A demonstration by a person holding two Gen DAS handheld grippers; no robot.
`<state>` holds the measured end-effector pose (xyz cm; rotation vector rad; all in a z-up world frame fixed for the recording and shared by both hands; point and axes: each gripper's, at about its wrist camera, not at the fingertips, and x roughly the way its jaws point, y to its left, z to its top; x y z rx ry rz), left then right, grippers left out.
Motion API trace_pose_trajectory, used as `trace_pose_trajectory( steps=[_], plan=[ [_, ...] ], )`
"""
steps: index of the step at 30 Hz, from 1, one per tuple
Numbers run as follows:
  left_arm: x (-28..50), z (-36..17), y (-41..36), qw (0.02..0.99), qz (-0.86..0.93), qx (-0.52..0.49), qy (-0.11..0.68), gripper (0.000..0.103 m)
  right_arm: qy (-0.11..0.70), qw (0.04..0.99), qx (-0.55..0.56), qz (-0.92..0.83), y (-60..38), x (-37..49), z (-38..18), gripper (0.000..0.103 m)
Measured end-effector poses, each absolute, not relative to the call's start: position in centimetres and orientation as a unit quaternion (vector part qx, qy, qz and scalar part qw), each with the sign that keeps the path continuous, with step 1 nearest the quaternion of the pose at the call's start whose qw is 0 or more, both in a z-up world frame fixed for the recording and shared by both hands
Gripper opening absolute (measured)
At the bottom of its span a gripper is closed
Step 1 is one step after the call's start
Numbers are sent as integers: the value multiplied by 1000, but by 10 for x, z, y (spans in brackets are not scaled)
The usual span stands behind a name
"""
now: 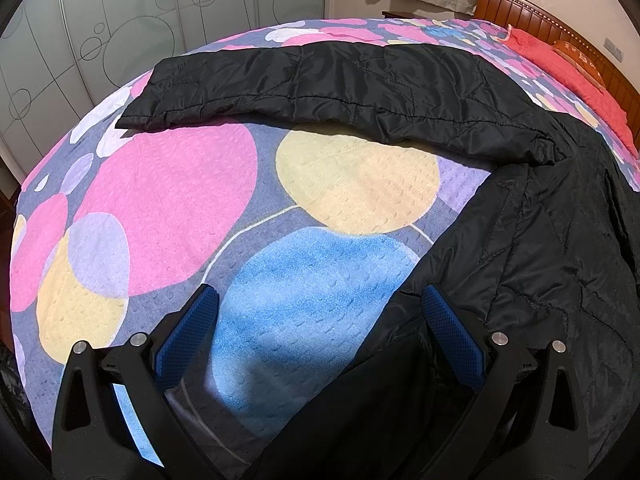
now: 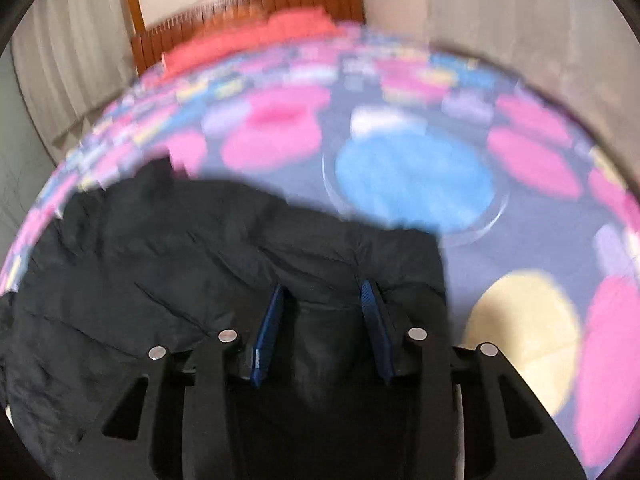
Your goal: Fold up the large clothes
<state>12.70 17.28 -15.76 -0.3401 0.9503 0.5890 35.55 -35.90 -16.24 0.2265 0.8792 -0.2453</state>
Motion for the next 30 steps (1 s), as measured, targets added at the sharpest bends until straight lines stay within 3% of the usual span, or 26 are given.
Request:
trace_pose_trajectory(
  steps=[10,17,25,30],
  plan=[
    [128,-157,174,834,280,-157,450,101,384,918,55,-81,-289,330,-131,42],
    [129,-157,174,834,280,-156,449,101,436,899,-13,-35,-230,350,-171,44],
    [129,-158,175,835,278,-158,448,101,388,915,66,-86,-296,298,-129,44],
    [129,-158,176,835,278,-158,448,101,420,897,70,-117,-331,293,-168,43]
  ],
)
